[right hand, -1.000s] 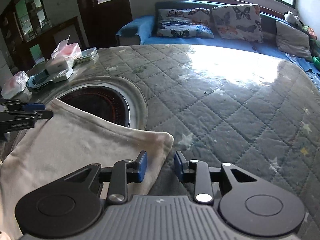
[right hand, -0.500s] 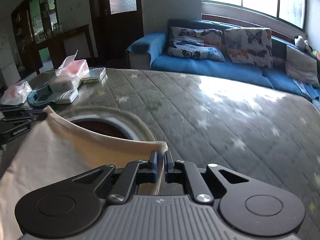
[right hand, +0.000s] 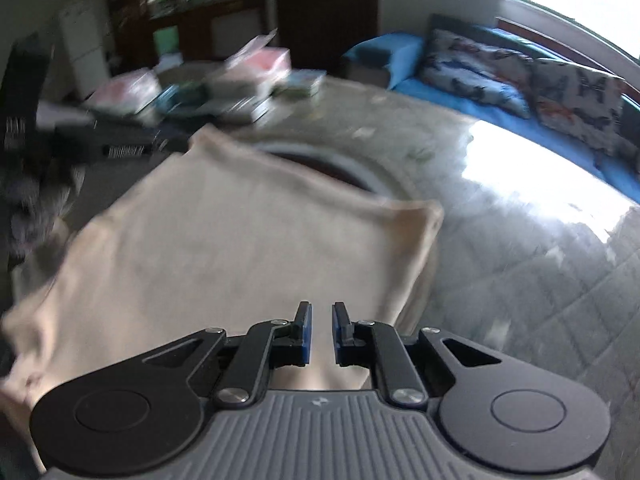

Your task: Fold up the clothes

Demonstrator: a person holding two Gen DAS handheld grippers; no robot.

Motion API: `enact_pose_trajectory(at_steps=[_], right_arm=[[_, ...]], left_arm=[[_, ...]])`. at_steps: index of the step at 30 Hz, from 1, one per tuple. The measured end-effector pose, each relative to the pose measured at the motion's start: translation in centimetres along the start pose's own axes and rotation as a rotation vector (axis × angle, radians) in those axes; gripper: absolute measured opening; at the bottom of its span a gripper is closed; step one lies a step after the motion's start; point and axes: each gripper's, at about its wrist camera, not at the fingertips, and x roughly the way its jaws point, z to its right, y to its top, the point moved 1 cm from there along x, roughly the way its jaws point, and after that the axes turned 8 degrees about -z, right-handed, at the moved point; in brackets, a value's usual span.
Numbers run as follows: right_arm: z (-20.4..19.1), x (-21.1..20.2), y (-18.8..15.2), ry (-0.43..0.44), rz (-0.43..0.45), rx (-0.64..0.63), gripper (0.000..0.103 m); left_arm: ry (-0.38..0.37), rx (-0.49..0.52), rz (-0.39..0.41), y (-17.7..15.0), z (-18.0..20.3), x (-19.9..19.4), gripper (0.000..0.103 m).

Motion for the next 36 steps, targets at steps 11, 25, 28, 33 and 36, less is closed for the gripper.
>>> enact_pose_trajectory(at_steps=[11, 25, 28, 33, 36], right_arm=[[-2.8, -3.0, -5.6, -0.060, 0.017, -0.021, 0.010], [-5.1, -5.7, -9.6, -0.026, 0.083, 0.007, 0.012], [-3.4, -7.1, -10.6, -0.063, 0.107, 0.078, 0.015], [1.7, -8.3, -12.8, -0.227, 0.103, 0.239, 0.027], [5.5, -8.6, -14.1, -0.339, 0.100, 0.371, 0.034]], left_arm=[[-0.178, 0.096, -0.025, -8.4, 5.3, -6.2, 0.009], [-0.169, 0.145, -0.025, -11.3, 5.8, -8.3, 0.011], [-0.188, 0.147, -0.011, -10.7, 6.2, -8.7, 0.011], [-0.255, 0.162, 0.003, -9.7, 8.1, -9.1, 0.014], [-0.294, 0.184, -0.003, -9.8, 9.7, -9.0, 0.030]])
